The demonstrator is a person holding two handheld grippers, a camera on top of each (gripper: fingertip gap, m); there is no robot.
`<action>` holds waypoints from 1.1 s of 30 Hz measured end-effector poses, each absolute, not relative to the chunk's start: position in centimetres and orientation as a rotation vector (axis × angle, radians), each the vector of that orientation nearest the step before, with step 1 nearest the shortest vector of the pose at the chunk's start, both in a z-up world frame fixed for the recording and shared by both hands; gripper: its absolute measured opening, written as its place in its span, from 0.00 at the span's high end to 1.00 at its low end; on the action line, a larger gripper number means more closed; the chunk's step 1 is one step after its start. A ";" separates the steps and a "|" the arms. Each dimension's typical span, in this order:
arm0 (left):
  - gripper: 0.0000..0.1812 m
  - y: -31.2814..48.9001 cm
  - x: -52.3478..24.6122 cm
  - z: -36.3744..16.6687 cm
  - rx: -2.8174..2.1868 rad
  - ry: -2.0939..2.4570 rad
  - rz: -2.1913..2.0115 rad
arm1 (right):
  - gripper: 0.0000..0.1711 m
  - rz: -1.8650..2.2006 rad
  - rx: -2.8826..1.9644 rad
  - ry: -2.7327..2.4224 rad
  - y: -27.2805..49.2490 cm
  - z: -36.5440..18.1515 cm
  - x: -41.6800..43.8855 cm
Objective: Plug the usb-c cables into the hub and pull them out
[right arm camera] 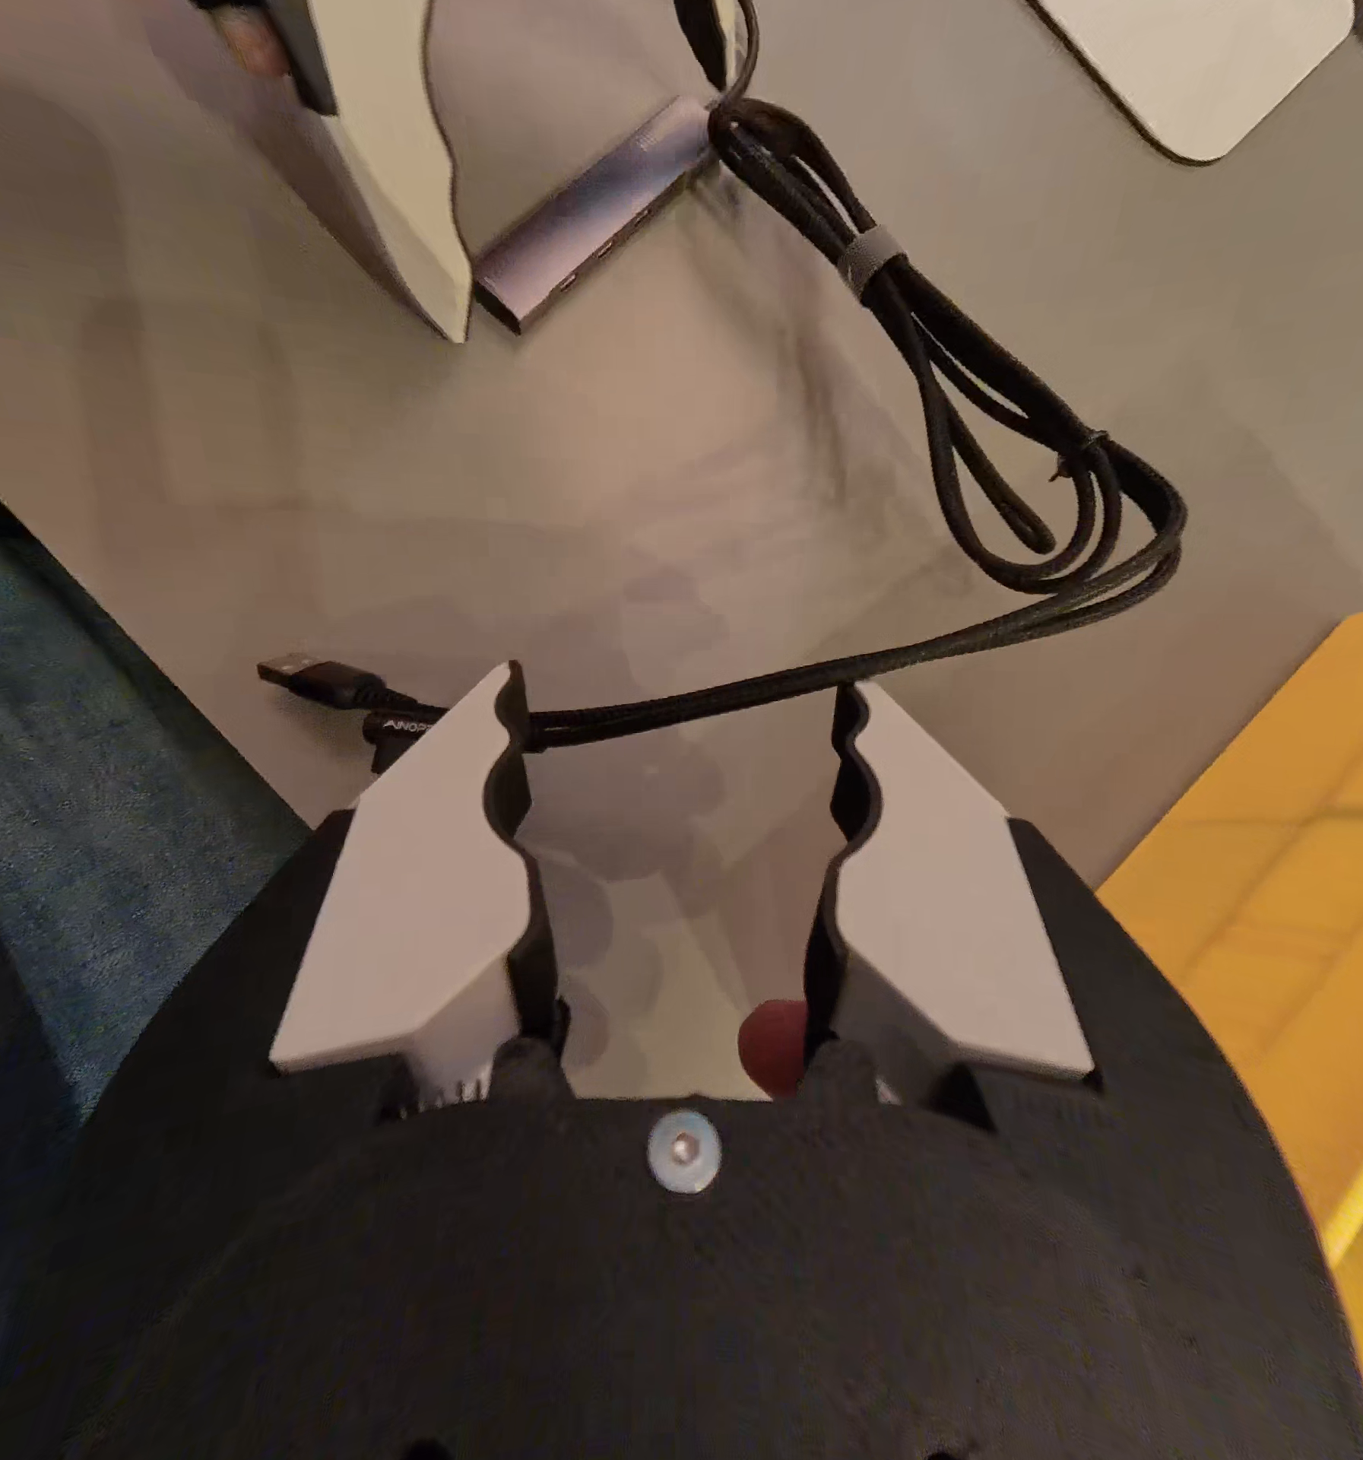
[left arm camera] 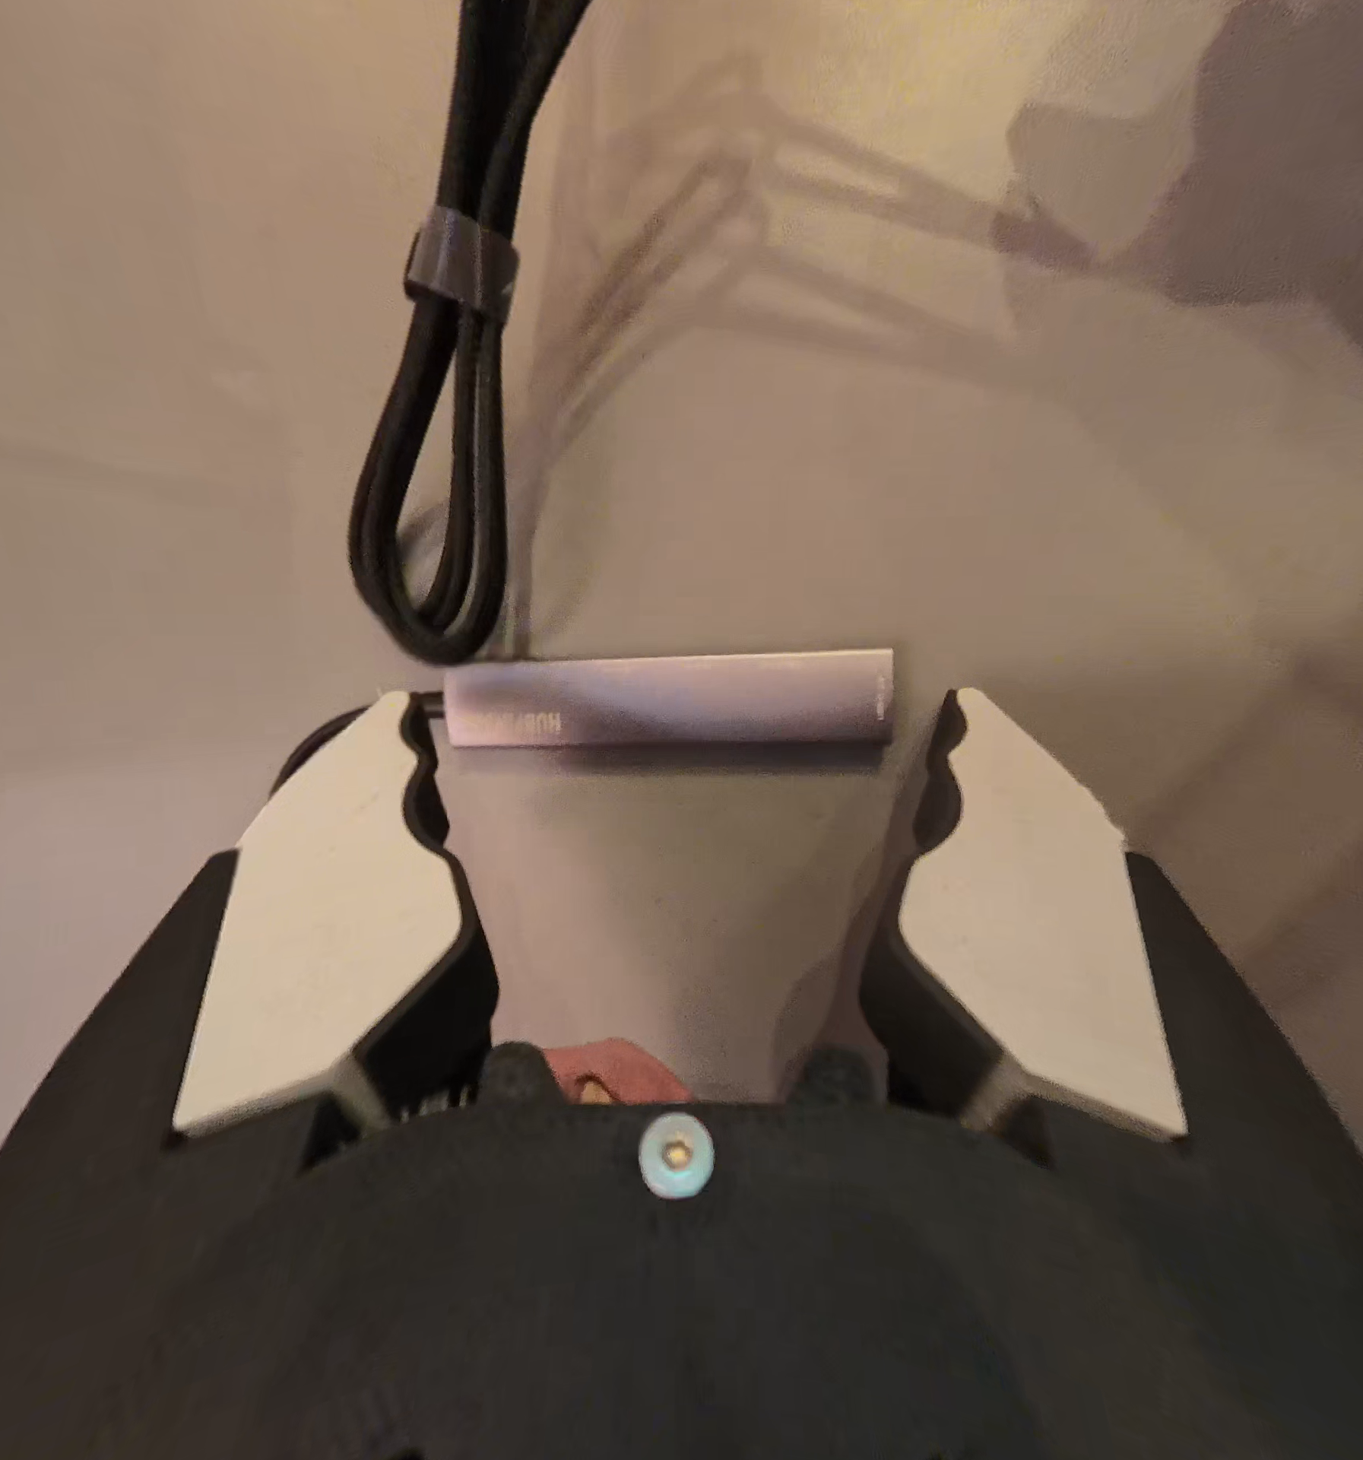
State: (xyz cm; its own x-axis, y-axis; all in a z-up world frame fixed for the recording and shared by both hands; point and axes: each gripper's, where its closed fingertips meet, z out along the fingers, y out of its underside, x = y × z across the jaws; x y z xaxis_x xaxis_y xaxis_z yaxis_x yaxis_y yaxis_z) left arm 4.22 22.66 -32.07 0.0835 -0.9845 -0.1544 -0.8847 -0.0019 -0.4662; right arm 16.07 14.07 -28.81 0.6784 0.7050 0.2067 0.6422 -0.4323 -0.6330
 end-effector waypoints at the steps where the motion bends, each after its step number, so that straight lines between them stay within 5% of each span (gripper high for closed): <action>1: 0.35 22.7 4.4 -32.3 -1.945 1.860 -0.336 | 0.56 0.128 -2.185 -1.026 13.9 -28.8 16.0; 13: 0.38 23.1 3.1 -32.9 -2.076 1.838 -0.417 | 0.43 0.190 -2.157 -0.890 14.5 -27.3 16.8; 18: 0.38 22.5 2.0 -32.2 -2.045 1.810 -0.444 | 0.51 0.196 -2.008 -0.961 14.6 -25.2 14.9; 21: 0.38 21.4 2.4 -29.9 -1.995 1.748 -0.618 | 0.68 0.135 -1.792 -1.133 14.7 -23.2 12.3; 30: 0.38 16.8 3.7 -22.4 -1.820 1.732 -0.990 | 0.65 -0.353 -1.228 -1.535 16.1 -21.4 3.9; 33: 0.38 15.3 3.9 -21.7 -1.805 1.782 -1.045 | 0.77 -0.478 -1.042 -1.567 16.1 -20.8 2.0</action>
State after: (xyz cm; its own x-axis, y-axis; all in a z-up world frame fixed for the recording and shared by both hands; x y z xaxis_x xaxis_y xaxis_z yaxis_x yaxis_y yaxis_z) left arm 3.89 15.31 -21.71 -0.0895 -0.9691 0.2298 -0.6736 -0.1111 -0.7307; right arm 2.01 16.14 -20.82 0.0299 0.3603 0.9323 0.8197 0.5250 -0.2292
